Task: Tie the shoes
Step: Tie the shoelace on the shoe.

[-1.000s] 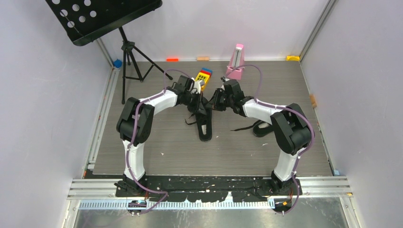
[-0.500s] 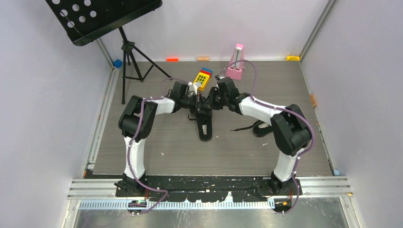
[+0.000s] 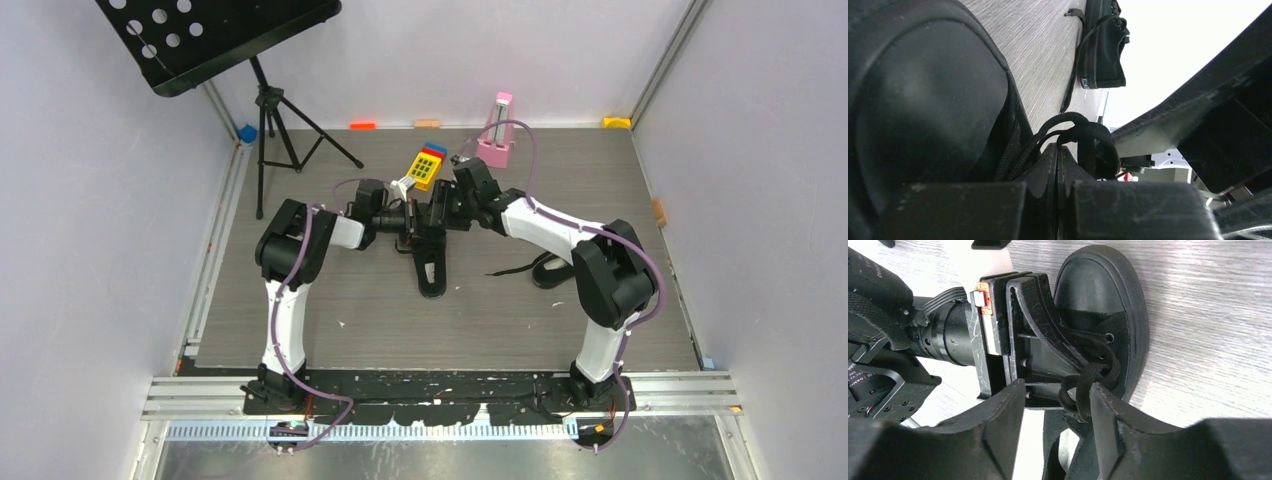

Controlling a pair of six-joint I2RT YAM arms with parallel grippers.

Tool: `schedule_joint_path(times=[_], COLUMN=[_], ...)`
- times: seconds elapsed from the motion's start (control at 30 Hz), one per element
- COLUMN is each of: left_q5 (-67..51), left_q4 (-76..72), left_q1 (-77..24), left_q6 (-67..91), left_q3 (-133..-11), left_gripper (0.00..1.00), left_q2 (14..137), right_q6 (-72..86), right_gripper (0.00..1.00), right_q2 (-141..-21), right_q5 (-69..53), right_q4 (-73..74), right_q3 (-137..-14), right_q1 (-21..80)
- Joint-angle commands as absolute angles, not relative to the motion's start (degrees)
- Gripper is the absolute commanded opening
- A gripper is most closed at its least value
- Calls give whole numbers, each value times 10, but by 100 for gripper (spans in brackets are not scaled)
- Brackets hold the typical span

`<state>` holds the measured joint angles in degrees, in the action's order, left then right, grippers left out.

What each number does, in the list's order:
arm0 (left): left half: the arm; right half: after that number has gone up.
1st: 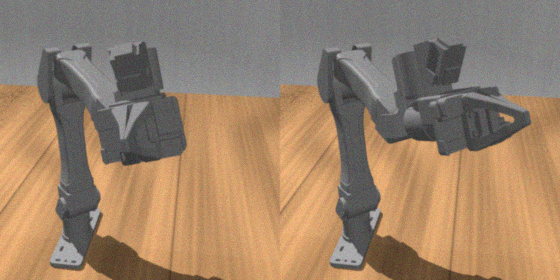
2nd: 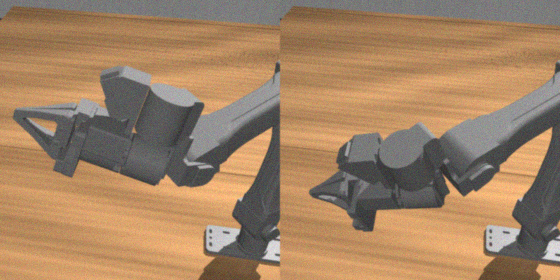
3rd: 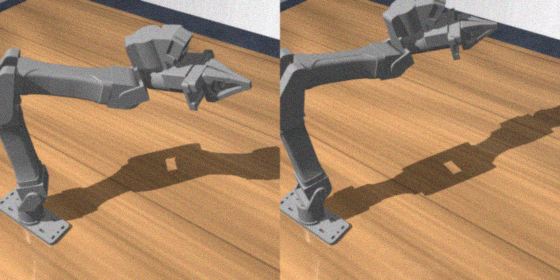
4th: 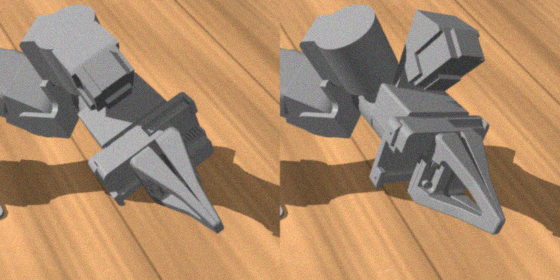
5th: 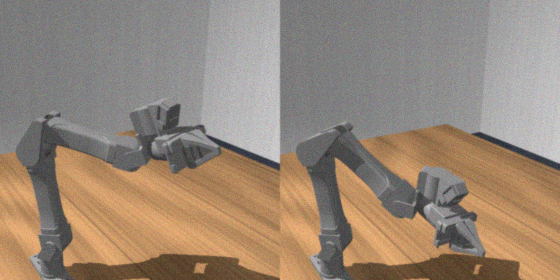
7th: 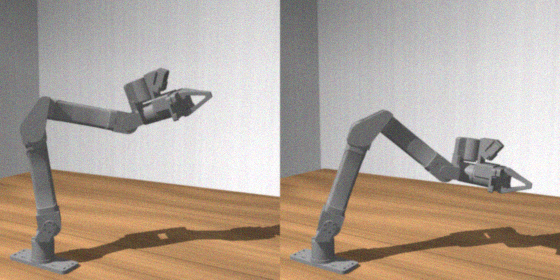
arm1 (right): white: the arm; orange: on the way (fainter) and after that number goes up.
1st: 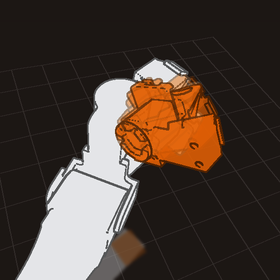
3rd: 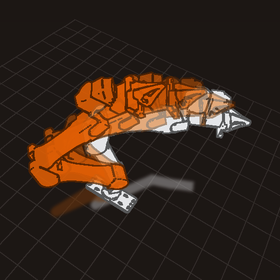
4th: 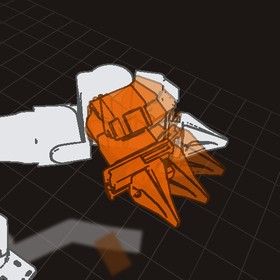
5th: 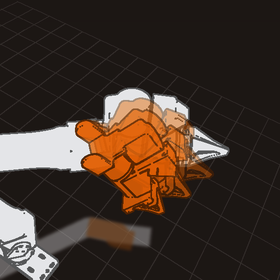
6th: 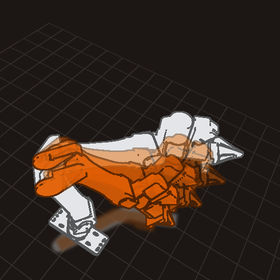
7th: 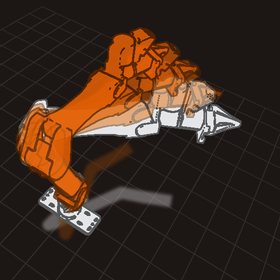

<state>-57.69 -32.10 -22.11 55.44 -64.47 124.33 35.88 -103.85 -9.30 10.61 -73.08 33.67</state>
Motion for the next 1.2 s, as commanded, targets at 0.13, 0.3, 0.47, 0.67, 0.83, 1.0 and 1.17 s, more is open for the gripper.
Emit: schedule_joint_path(times=[0.13, 0.3, 0.47, 0.67, 0.83, 1.0, 1.17], left_q5=[-588, -582, -582, -581, -582, -581, -582], left_q4=[-337, -306, -300, -289, -286, -281, -276], left_q1=[-222, -222, -222, -222, -222, -222, -222], left_q6=[554, 534, 530, 525, 524, 523, 523], left_q3=[-643, -648, -651, -655, -657, -660, -661], left_gripper=[0, 0, 0, 0, 0, 0, 0], left_q2=[1253, 1251, 1251, 1247, 1245, 1239, 1237], right_q6=[327, 325, 332, 359, 370, 364, 338], right_gripper=[67, 70, 69, 58, 49, 48, 46], right_q2=[-992, -983, -970, -940, -933, -943, -960], right_q5=[-72, -84, -96, -121, -145, -178, -195], right_q4=[131, 133, 132, 85, 50, 4, -54], right_q3=[-770, -769, -757, -691, -640, -591, -552], right_q1=[338, 328, 311, 272, 243, 231, 229])
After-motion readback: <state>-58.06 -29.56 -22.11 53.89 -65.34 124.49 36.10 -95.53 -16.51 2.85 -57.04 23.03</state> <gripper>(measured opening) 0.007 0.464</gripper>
